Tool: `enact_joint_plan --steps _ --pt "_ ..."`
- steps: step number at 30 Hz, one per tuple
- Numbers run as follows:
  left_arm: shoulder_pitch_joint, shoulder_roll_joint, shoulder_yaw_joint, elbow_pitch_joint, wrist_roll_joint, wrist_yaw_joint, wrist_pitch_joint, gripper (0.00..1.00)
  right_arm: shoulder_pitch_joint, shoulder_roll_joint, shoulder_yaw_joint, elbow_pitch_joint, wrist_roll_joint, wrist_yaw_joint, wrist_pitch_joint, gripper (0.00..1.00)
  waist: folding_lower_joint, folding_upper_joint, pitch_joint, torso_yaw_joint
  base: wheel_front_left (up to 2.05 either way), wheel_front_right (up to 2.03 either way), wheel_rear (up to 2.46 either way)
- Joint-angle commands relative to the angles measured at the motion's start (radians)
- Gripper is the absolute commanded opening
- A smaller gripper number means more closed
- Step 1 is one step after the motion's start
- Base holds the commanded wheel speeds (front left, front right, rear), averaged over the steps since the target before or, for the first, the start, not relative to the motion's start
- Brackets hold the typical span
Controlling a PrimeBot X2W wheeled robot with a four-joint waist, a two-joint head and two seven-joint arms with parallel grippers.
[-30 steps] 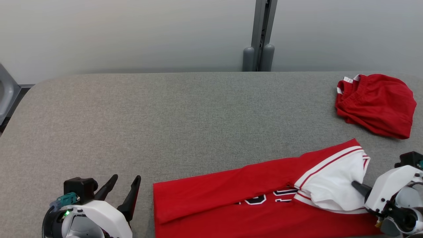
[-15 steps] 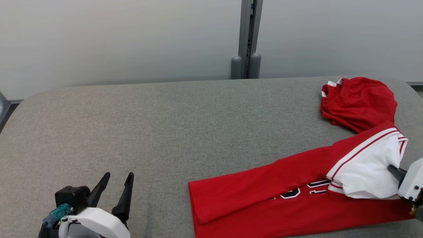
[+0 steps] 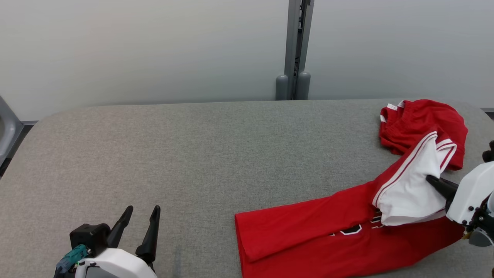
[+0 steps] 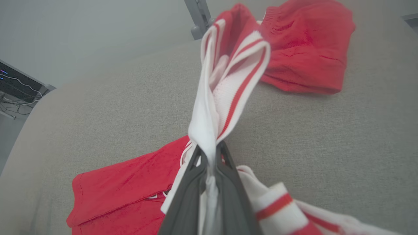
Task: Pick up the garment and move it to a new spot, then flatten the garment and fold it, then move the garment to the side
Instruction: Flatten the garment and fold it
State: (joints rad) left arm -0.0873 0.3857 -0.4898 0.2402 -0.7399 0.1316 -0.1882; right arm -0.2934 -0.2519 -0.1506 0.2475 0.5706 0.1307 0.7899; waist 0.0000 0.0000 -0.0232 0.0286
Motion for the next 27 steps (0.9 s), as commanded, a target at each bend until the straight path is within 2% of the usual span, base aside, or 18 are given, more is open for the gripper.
enact_joint_plan --steps 1,9,13,21,27 --pt "-0.005 -0.003 0.001 0.006 0.000 -0.007 -0.005 1.00 0.019 0.003 0.009 -0.029 0.013 0.000 0.011 0.00 0.0000 0.0000 -0.005 0.011 0.00 0.00 0.00" --pt "-0.009 -0.002 0.002 0.022 -0.009 -0.012 -0.013 1.00 0.115 0.006 0.130 -0.210 0.041 0.000 0.091 0.00 0.0000 0.0000 -0.013 0.062 0.00 0.00 0.00" --pt "-0.012 -0.005 -0.001 0.029 -0.013 -0.015 -0.012 1.00 0.151 0.038 0.181 -0.255 0.051 0.000 0.108 0.00 0.0000 0.0000 -0.011 0.091 0.00 0.00 0.00" --pt "-0.026 -0.007 -0.009 0.041 -0.015 -0.018 -0.004 1.00 0.171 0.122 0.219 -0.201 0.136 0.001 0.079 0.00 0.0000 0.0000 -0.001 0.160 0.00 0.00 0.00" --pt "-0.030 -0.006 -0.016 0.044 -0.017 -0.021 0.001 1.00 0.156 0.154 0.241 -0.120 0.163 0.001 0.058 0.00 0.0000 0.0000 0.006 0.202 0.00 0.00 0.00"
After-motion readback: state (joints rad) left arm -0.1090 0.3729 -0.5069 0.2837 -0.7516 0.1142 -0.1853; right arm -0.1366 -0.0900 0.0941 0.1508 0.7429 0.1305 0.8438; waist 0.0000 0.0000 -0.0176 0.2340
